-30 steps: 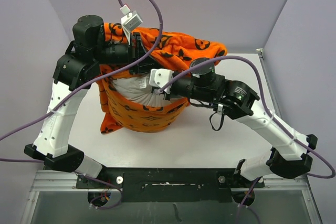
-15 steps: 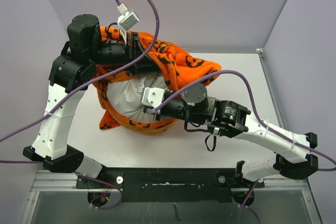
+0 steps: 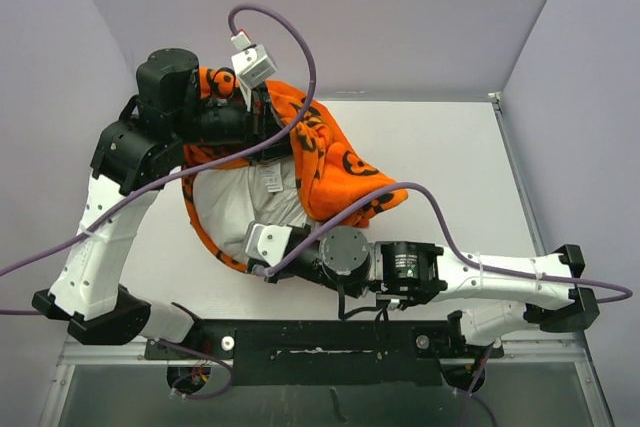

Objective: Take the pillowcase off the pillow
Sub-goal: Remove the pillow from the pillowcase.

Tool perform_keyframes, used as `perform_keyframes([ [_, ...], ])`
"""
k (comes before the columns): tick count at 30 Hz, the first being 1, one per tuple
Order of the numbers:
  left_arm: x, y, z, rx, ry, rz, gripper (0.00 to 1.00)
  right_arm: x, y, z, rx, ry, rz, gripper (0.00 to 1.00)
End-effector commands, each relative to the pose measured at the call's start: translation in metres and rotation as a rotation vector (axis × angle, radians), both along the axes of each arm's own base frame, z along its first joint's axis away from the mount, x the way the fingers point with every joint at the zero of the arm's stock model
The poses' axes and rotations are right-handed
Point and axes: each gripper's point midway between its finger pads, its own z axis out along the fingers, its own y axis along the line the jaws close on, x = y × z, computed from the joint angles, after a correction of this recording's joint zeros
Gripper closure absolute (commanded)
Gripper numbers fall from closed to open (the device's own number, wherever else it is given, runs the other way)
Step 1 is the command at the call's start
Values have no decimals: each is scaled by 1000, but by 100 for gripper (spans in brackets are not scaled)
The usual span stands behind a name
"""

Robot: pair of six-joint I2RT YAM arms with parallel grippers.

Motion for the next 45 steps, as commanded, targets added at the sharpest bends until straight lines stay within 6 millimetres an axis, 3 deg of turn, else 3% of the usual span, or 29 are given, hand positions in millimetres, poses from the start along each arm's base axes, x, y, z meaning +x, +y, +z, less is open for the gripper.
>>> perform_keyframes([
  [1,100,6,48,-50,-440,343,100,-149,3,-161,-417,308,413,100],
  [8,100,-3,-40,174,-294,258,100,-148,-33,-164,-420,308,327,100],
  [12,92,-9,-79,265,-269,213,100,-148,-56,-166,-410,309,270,100],
  [17,74,-17,-153,487,-149,122,100,-142,-75,-154,-314,316,185,100],
  [18,70,-16,-165,514,-101,114,100,-139,-77,-147,-257,333,168,92],
  [19,65,-17,-172,521,-56,98,100,-134,-80,-138,-198,352,148,70],
  [20,61,-18,-177,521,-16,85,100,-130,-83,-131,-144,364,134,54],
  [23,53,-22,-181,492,69,55,100,-120,-96,-102,21,382,107,41],
  [28,41,-28,-182,471,148,8,100,-111,-118,-51,127,269,134,38],
  [31,38,-31,-184,473,157,-1,100,-103,-127,-14,114,189,137,37],
  [36,34,-31,-184,469,163,-16,100,-84,-142,29,77,49,102,34],
  [41,29,-32,-180,461,157,-33,100,-68,-151,50,3,-27,55,24],
  [45,26,-36,-176,455,157,-45,100,-47,-144,46,-109,-41,12,16],
])
